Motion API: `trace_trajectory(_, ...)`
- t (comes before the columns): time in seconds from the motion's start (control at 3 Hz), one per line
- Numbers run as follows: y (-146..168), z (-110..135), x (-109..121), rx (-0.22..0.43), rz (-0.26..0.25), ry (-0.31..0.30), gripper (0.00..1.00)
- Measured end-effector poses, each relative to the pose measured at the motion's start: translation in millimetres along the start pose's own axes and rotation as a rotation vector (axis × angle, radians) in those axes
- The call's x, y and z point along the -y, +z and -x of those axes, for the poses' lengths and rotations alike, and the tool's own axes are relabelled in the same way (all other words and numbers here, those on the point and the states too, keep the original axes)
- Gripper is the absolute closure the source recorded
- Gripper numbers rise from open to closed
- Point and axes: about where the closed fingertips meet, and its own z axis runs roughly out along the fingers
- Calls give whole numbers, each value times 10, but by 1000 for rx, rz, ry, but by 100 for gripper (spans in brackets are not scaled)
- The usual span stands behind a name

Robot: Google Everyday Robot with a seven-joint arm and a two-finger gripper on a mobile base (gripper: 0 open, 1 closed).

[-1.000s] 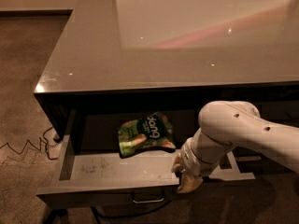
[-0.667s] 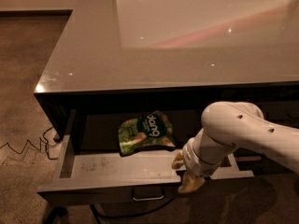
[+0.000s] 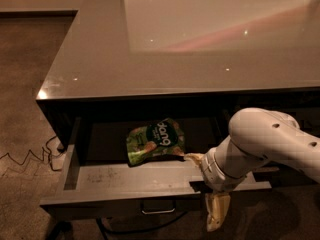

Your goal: Open top drawer

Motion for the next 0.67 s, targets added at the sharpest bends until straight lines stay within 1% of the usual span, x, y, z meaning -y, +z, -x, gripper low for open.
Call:
trace_trajectory(0.33, -52, -4, 8, 31, -8, -11, 0)
trace_trajectory(0.67, -187, -32, 110, 51, -32, -32, 0)
